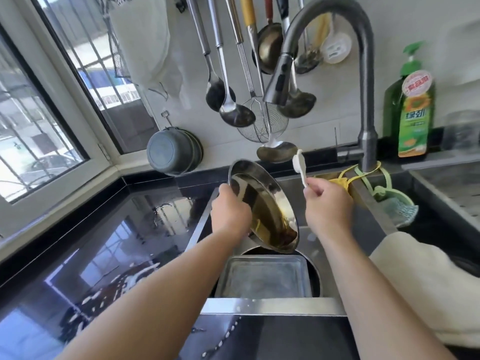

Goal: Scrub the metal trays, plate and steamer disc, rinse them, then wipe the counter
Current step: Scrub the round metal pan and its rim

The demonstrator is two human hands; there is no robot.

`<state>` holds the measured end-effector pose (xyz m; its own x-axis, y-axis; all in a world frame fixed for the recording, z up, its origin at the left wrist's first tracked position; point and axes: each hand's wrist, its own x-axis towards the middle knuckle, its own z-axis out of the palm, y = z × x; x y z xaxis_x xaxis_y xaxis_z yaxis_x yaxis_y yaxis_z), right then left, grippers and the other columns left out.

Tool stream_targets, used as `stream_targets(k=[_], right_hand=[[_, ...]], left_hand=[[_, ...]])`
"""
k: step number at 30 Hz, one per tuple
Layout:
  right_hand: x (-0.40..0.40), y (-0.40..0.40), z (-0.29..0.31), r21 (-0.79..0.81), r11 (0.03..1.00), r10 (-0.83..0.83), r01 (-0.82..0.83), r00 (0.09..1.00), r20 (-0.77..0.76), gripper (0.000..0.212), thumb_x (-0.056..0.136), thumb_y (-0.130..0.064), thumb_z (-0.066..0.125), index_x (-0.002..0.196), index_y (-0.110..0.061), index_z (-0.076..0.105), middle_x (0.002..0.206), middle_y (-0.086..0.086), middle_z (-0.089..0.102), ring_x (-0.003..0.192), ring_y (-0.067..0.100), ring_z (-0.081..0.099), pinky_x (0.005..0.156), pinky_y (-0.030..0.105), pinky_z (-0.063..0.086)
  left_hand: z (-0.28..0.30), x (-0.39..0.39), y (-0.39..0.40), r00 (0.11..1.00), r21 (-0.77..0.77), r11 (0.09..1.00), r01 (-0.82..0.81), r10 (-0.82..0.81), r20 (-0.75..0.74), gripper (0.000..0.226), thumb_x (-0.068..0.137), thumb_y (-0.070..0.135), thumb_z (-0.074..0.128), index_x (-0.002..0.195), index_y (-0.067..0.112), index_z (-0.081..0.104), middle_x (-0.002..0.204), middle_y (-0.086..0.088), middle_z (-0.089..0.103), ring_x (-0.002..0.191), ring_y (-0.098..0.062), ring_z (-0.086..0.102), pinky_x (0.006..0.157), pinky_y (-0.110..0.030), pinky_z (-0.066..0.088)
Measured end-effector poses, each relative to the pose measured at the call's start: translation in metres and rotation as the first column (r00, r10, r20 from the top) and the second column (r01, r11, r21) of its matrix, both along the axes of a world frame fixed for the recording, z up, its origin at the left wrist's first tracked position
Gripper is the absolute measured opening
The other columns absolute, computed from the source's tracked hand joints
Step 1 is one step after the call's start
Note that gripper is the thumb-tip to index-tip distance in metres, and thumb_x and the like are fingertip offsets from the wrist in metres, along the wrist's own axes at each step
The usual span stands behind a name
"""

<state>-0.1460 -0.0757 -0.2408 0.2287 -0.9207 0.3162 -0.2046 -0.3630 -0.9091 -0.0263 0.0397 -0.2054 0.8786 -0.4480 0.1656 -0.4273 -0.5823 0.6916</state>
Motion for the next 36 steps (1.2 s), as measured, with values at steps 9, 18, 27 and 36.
stream_targets(k=[9, 18, 27, 36], right_hand=[[-0.002, -0.002, -0.002, -0.026, 0.999, -0.023, 0.023, 1.0, -0.012, 0.028, 0.1, -0.015, 0.062, 0.126, -0.017, 0.071, 0.113, 0.003, 0.071, 0.092, 0.012, 0.057, 0.075, 0.026, 0.047], [0.005, -0.004, -0.012, -0.032, 0.999, 0.036, -0.038, 0.996, -0.08, 0.026, 0.101, -0.015, 0.06, 0.124, -0.019, 0.072, 0.106, 0.002, 0.072, 0.091, 0.018, 0.061, 0.074, 0.031, 0.05], [0.009, 0.002, -0.015, -0.047, 0.994, 0.091, -0.101, 0.979, -0.182, 0.025, 0.101, -0.014, 0.059, 0.121, -0.017, 0.074, 0.105, 0.005, 0.073, 0.091, 0.024, 0.063, 0.077, 0.04, 0.058], [0.014, 0.006, -0.018, -0.021, 0.991, 0.125, -0.133, 0.968, -0.219, 0.024, 0.1, -0.013, 0.061, 0.119, -0.017, 0.075, 0.1, 0.004, 0.073, 0.088, 0.024, 0.063, 0.07, 0.033, 0.052]], left_hand=[[-0.038, -0.019, -0.017, 0.955, 0.169, 0.976, 0.139, -0.178, 0.239, 0.014, 0.101, 0.006, 0.04, 0.107, 0.019, 0.043, 0.084, 0.0, 0.055, 0.072, -0.019, 0.056, 0.067, -0.037, 0.047], [-0.03, 0.015, 0.023, 0.952, 0.15, 0.988, 0.034, -0.077, 0.295, 0.018, 0.099, 0.0, 0.041, 0.112, 0.013, 0.044, 0.089, -0.005, 0.054, 0.069, -0.02, 0.046, 0.055, -0.028, 0.034], [-0.029, 0.023, 0.043, 0.989, 0.154, 0.987, -0.034, 0.011, 0.144, 0.021, 0.089, 0.003, 0.044, 0.107, 0.014, 0.043, 0.099, -0.013, 0.06, 0.083, -0.035, 0.059, 0.073, -0.041, 0.052], [-0.013, 0.041, 0.066, 1.0, 0.151, 0.988, -0.02, 0.024, -0.02, 0.048, 0.089, -0.003, 0.046, 0.129, 0.02, 0.038, 0.109, -0.014, 0.057, 0.088, -0.041, 0.068, 0.051, -0.04, 0.062]])
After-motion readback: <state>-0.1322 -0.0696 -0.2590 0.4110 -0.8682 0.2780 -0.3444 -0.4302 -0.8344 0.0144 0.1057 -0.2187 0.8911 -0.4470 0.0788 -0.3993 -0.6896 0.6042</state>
